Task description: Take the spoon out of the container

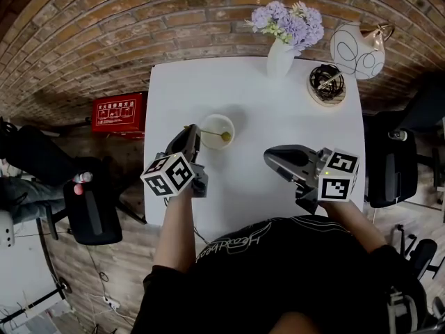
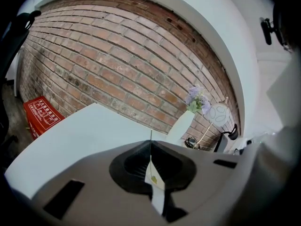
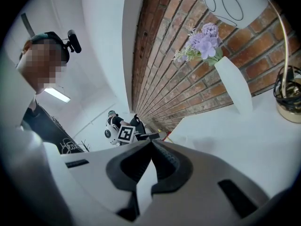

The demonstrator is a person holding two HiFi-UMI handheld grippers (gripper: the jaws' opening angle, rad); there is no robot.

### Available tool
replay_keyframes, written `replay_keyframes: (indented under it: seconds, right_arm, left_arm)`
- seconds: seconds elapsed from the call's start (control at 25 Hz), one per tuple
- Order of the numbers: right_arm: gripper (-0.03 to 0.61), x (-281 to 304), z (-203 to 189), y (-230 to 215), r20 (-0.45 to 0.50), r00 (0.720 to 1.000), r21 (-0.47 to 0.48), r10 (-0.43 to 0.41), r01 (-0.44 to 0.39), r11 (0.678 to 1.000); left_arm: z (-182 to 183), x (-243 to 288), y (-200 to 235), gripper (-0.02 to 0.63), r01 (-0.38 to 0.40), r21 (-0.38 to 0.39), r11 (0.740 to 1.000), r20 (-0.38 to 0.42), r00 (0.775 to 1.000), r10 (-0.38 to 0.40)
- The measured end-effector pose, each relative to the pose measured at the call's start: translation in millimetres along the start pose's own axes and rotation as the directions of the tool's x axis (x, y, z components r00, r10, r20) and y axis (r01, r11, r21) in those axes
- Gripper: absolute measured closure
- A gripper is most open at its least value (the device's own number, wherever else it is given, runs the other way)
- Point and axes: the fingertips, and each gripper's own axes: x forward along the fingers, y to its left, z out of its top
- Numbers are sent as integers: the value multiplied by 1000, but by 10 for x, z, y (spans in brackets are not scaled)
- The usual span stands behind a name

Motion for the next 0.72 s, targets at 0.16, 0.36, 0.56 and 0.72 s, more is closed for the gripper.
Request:
replay_keyframes:
  seconds: [0.16,0.36,0.56,0.72]
  right_arm:
    - [581,1,-23,19,-2,1000,-1,-4,4,1000]
    - [581,12,-77,111,-13,1000,-10,-1,1,1000]
    - [581,-14,-75,247,-16,1000,-33,6,-6,999]
    - [581,-30,-91,403,-14,1000,-52,18,-19,998]
  left_arm:
    - [28,-24,-71,606,16,11,1000,14,1000,-17]
    - [149,-151,-142,606,28,17,999,60,998,-29]
    - [331,-385,-295,607,37,57,998,114,992,-43]
    - [481,-665,-465,606,49,88,995,172,983,-64]
